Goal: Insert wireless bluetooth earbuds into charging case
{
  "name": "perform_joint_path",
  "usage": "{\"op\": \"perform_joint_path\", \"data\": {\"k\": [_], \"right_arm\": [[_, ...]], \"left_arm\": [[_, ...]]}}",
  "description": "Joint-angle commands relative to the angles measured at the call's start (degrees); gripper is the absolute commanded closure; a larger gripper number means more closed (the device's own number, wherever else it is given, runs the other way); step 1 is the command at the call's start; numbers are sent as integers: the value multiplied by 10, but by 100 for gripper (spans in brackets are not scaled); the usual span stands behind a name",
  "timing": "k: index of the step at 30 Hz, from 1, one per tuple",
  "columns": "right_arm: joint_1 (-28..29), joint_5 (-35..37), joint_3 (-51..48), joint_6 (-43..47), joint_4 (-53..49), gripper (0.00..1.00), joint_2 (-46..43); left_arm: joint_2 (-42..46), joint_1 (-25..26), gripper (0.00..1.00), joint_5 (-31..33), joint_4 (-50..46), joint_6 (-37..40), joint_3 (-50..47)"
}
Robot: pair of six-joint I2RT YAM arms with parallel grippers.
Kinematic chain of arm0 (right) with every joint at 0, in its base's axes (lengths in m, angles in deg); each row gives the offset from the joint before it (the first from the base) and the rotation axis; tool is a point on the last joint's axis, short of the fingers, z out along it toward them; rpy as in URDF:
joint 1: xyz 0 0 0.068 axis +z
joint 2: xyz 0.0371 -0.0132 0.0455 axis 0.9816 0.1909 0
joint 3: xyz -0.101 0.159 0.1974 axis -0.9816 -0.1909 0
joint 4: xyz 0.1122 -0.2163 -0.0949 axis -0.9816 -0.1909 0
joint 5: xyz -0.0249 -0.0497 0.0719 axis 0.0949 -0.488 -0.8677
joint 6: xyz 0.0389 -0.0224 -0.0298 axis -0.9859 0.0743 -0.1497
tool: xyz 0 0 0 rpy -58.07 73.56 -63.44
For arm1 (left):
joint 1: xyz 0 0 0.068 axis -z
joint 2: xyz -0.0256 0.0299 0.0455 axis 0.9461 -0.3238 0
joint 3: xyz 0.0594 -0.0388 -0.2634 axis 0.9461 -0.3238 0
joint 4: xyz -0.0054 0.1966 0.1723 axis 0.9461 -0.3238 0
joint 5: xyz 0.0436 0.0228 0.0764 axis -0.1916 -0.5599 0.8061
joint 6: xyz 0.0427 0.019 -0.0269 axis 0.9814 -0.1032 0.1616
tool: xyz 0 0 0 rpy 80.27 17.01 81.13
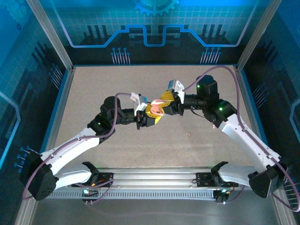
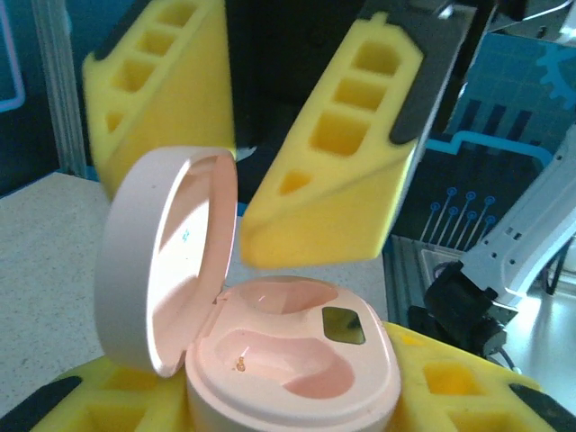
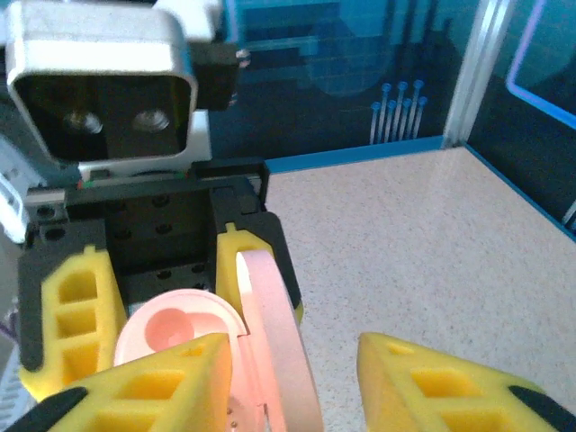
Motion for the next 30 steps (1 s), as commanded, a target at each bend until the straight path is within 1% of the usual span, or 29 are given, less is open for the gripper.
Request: {"op": "perform_joint_path", "data": {"k": [1, 3, 5, 7, 8, 9, 11, 13, 16, 18, 22, 24, 26, 28, 30], "right_arm": [[-21, 84, 35, -113, -12, 49, -46], [-47, 177, 53, -204, -54, 40, -63], [-84, 248, 68, -275, -121, 40, -70], [-132, 280, 62, -340, -189, 40, -73], [-160, 297, 49, -379, -224, 42, -73], [-188, 303, 30, -421, -257, 44, -72], [-233, 266, -26, -475, -281, 47, -67], [-253, 233, -91, -507, -282, 52, -60], [-251, 212, -168, -534, -271, 53, -40], [-245, 208, -220, -535, -254, 53, -20], [-225, 211, -248, -504, -241, 48, 53], [-218, 250, -242, -499, -248, 46, 79], [-228, 286, -241, -491, -237, 46, 85], [-255, 318, -234, -480, -233, 45, 88], [-287, 326, -220, -465, -234, 45, 92]], "left_arm": [[13, 4, 61, 33, 38, -1, -17], [16, 3, 62, 47, 53, -9, -27], [19, 3, 62, 63, 72, -17, -38], [25, 3, 62, 73, 87, -25, -49], [26, 3, 62, 76, 92, -27, -53], [28, 3, 62, 75, 93, -28, -55], [31, 3, 62, 76, 94, -30, -58], [35, 3, 62, 80, 98, -32, -62], [42, 3, 62, 84, 99, -33, -66], [42, 3, 62, 82, 98, -33, -66], [40, 3, 62, 79, 98, -34, -66], [39, 3, 62, 78, 99, -36, -65], [41, 3, 62, 78, 98, -37, -64], [43, 3, 62, 79, 92, -36, -64], [47, 3, 62, 79, 87, -33, -64]]}}
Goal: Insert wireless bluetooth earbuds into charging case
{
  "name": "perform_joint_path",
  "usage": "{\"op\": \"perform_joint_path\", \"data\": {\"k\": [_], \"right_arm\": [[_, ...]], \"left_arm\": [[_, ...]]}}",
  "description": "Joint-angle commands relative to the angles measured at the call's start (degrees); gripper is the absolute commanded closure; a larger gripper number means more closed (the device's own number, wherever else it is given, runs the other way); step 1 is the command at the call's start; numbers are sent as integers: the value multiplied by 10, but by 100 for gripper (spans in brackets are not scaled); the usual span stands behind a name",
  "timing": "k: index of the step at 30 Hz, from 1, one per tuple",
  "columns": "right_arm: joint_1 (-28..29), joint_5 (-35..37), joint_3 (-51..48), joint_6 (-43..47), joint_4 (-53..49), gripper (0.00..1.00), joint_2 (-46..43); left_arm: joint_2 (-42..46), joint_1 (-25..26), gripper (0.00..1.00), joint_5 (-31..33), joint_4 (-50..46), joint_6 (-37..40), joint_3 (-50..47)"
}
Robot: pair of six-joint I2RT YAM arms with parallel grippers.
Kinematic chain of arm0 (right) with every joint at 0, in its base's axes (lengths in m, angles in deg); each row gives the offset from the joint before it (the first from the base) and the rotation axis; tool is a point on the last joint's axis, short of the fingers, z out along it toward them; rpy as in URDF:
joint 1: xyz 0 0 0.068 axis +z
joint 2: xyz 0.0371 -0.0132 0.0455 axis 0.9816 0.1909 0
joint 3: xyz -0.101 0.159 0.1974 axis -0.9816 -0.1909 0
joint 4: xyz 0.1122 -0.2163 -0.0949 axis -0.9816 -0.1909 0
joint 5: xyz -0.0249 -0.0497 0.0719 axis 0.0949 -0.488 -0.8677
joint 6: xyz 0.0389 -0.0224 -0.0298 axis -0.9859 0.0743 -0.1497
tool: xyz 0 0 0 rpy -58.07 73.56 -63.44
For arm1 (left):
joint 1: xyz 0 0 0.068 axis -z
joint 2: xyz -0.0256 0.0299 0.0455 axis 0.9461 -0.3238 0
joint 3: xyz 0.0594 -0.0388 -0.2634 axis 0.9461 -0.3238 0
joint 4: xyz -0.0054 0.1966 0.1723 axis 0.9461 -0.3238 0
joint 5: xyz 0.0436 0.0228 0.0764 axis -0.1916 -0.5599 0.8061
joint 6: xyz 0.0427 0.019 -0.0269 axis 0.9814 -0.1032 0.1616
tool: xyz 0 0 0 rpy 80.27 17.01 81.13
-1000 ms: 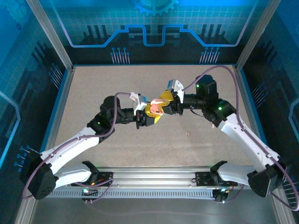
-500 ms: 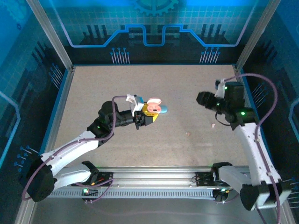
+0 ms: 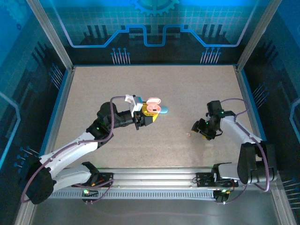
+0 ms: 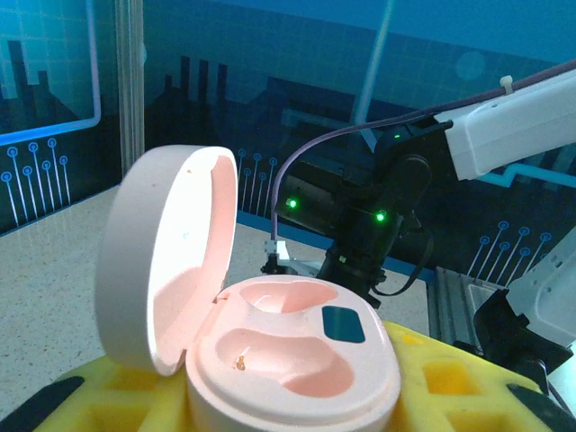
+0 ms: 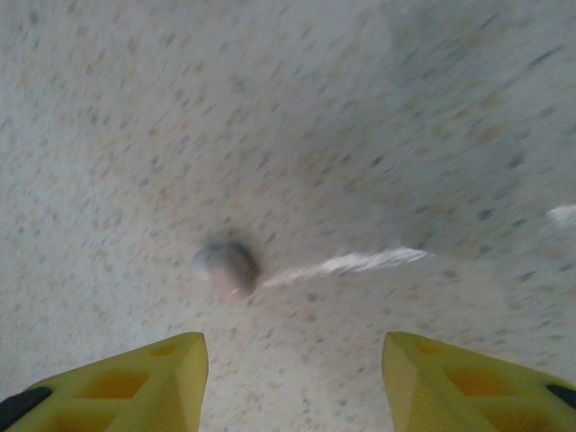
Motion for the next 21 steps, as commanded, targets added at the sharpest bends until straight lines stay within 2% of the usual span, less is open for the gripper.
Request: {"op": "perform_joint_path", "data": {"k": [1, 7, 14, 18, 21], "right_arm": [[-48, 56, 33, 28, 7, 44, 7], [-128, 77, 70, 51, 26, 44, 72], [-135, 101, 129, 76, 25, 51, 156], [-135, 130, 137, 79, 20, 53, 165], [-135, 126, 141, 84, 18, 54, 177]], "left_arm": [[17, 3, 62, 6, 13, -2, -5], [10, 3, 62, 1, 16, -3, -2], [8, 4, 62, 0, 17, -3, -2], [9, 4, 62, 3, 15, -3, -3], [9, 4, 61, 6, 15, -1, -4]]}}
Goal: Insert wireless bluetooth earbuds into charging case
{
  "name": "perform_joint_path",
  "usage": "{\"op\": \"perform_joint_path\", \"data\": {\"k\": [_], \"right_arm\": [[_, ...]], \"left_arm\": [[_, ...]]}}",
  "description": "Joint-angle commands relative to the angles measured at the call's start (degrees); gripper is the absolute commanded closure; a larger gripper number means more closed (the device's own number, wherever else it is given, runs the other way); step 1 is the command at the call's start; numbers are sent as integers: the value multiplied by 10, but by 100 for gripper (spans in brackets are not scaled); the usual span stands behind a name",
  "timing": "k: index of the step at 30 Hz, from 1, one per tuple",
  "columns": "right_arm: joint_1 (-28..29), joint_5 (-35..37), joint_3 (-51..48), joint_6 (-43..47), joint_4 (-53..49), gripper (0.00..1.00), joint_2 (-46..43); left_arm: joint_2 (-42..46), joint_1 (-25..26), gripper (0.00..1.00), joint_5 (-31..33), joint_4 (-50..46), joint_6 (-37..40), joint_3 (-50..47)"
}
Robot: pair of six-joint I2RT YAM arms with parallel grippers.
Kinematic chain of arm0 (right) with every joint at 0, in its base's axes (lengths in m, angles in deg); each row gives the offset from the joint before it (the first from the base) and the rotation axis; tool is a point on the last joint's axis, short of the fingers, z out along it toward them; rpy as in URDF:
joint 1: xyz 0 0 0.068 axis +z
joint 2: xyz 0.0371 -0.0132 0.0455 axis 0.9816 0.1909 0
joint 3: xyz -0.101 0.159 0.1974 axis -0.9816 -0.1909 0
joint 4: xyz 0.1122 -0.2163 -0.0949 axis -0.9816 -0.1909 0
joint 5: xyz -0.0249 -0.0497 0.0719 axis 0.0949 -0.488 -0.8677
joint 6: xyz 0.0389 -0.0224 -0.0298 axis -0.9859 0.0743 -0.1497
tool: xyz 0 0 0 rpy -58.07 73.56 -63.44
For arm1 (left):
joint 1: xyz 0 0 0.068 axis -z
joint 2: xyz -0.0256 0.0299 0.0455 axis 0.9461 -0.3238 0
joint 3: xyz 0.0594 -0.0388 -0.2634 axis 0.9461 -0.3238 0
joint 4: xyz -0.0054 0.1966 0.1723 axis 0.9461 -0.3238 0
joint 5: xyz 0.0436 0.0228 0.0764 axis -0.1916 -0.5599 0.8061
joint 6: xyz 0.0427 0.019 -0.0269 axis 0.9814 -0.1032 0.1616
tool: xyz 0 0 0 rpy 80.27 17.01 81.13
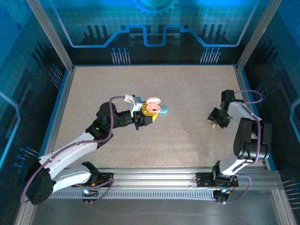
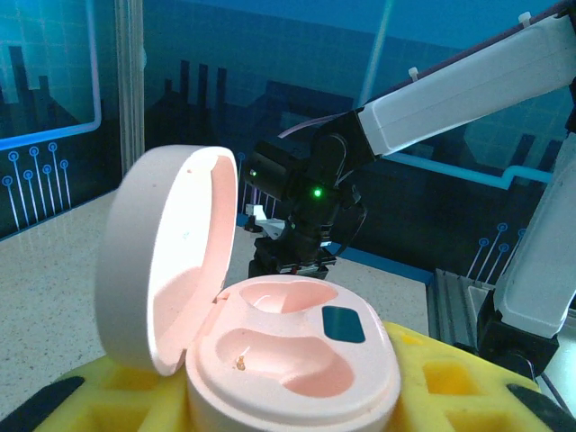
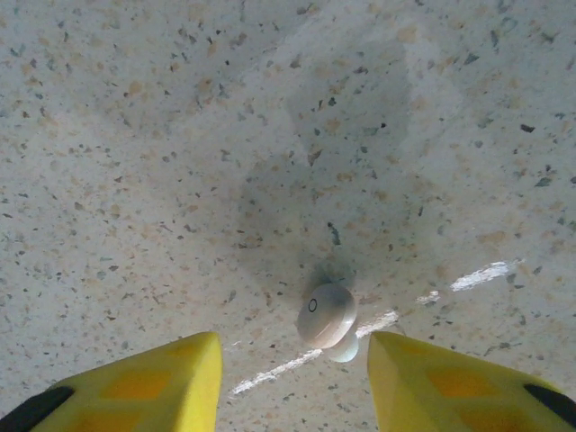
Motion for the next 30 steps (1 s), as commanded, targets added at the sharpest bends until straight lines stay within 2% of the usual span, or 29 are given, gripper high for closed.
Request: {"op": "perform_joint_path", "data": {"k": [1, 22, 30], "right_arm": [[-6, 15, 18, 12, -12, 54, 19], [-4, 2, 35, 55, -10, 67, 66], [-2, 8, 46, 76, -27, 67, 79]], "left_arm": [[4, 4, 61, 6, 15, -1, -4], [1, 4, 61, 1, 16, -7, 0], [2, 4, 61, 2, 16, -7, 0]]}}
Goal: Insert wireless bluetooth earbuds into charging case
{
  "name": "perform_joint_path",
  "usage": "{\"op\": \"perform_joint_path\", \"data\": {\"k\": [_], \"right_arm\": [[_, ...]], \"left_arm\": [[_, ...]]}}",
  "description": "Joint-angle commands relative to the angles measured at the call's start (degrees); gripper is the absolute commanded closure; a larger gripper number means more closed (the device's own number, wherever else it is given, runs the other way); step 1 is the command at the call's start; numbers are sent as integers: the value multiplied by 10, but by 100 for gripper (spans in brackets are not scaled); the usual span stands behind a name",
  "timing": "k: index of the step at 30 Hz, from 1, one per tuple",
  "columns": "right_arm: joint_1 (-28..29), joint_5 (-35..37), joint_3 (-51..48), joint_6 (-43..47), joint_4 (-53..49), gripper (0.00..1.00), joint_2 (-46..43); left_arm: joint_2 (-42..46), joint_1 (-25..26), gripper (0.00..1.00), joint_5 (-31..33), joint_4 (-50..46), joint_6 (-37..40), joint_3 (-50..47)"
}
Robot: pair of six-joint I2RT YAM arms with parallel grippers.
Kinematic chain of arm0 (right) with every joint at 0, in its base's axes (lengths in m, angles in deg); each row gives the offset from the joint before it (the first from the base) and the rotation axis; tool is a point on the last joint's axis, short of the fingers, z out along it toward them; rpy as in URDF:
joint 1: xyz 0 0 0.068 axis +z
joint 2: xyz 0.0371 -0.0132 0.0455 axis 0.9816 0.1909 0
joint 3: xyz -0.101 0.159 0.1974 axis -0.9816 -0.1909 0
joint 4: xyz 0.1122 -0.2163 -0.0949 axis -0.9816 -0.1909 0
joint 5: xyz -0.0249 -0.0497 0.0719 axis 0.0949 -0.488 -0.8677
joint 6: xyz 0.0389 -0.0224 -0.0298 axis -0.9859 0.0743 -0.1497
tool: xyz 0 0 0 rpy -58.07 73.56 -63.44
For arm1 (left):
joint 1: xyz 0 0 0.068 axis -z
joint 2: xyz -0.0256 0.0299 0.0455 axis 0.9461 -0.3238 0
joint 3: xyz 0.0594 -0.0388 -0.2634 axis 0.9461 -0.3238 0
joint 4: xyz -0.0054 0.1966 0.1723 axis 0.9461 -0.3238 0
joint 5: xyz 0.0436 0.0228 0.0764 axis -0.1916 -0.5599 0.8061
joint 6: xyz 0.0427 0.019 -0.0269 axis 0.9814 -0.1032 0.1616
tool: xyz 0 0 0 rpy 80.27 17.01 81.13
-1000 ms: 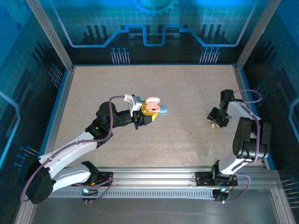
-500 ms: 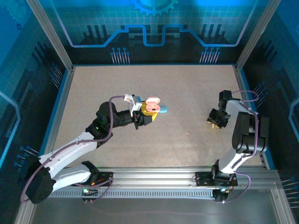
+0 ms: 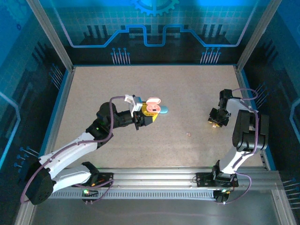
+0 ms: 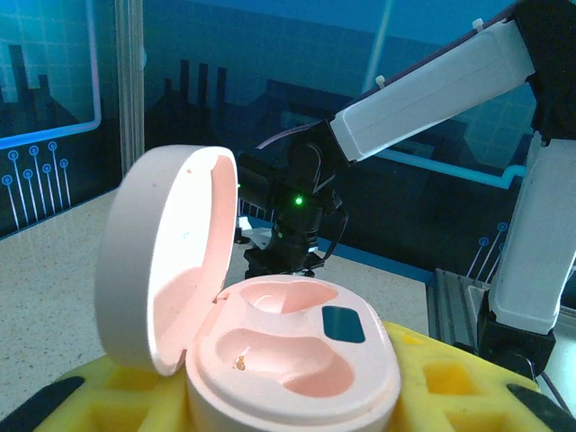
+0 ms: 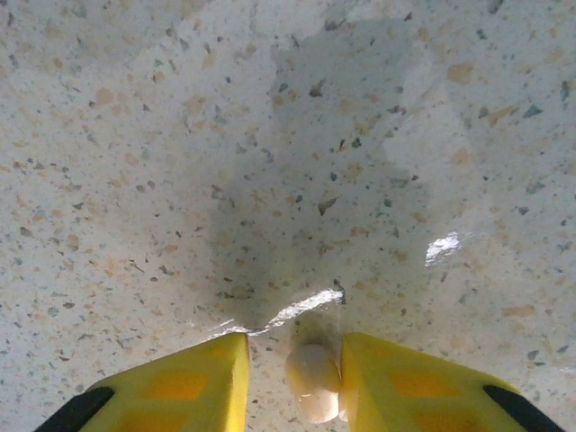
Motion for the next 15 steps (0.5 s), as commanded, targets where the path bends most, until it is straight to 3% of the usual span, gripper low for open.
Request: {"op": "perform_joint_path", "data": {"k": [1, 15], "right_arm": [[-2, 6, 15, 16, -23, 67, 12], [-2, 9, 26, 26, -37, 71, 29]], "left_arm": [[3, 4, 61, 3, 16, -7, 0], [-1, 4, 61, 1, 17, -11, 3]]}}
